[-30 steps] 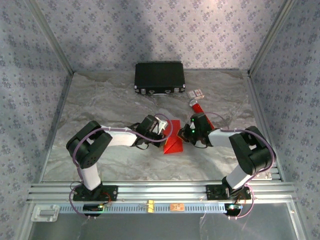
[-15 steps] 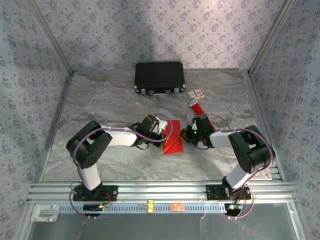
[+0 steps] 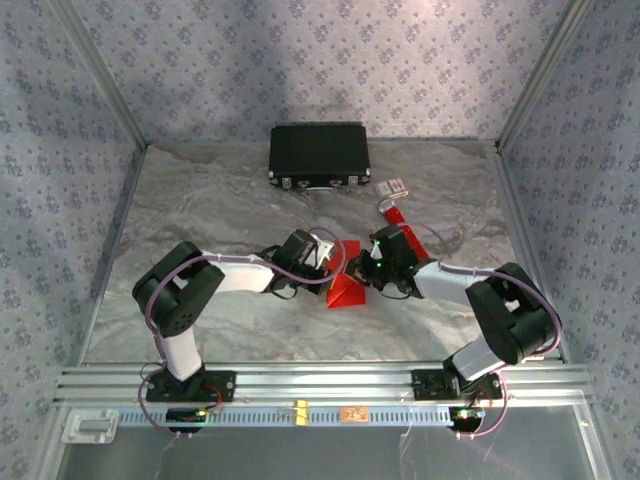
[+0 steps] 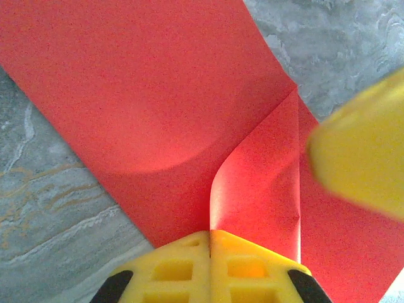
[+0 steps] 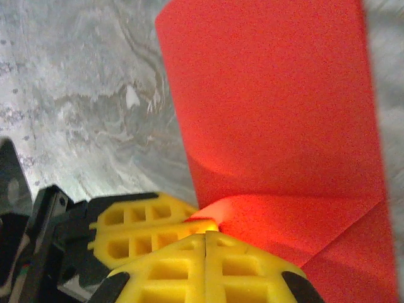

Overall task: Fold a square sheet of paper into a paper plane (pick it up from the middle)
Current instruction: Fold the triangle a second time at the center of the table.

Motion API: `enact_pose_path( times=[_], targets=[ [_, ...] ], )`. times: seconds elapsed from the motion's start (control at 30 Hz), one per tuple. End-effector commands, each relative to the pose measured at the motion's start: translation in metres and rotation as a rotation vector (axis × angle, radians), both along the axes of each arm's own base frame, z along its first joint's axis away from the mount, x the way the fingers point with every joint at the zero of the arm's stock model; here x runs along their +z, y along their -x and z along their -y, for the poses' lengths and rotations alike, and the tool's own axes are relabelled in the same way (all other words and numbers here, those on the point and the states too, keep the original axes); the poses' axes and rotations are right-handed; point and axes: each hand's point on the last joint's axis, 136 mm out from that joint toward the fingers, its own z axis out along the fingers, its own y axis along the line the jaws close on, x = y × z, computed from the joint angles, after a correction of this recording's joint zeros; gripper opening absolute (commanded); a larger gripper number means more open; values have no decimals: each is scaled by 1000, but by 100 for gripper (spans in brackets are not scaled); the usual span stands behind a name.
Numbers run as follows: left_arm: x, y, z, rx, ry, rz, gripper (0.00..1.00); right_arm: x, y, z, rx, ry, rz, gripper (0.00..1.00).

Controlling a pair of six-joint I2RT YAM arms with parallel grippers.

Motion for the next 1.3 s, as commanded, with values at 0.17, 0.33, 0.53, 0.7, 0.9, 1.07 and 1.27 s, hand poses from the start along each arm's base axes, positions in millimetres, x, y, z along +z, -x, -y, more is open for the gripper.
enact_pose_path(
  times=[0.17, 0.33, 0.53, 0.7, 0.9, 1.07, 1.27],
  targets=[
    [-16, 6, -8, -10, -47, -49, 1, -24, 13, -8, -2, -3, -59, 3],
    [-16, 7, -7, -14, -47, -51, 1, -42, 20, 2, -16, 46, -94, 3],
    [-12, 7, -6, -13, -38, -51, 3, -71, 35, 18, -41, 108, -157, 2],
    [6, 0, -2, 12, -7, -42, 13, -69, 34, 20, -44, 107, -150, 2],
    [43, -17, -8, 117, 67, -46, 32, -66, 28, 19, -46, 107, -145, 2],
    [64, -17, -14, 162, 125, -79, 32, -64, 24, 18, -49, 103, -141, 2],
    [74, 11, 0, 77, 234, -223, 8, -63, 23, 18, -53, 101, -142, 2]
  ],
)
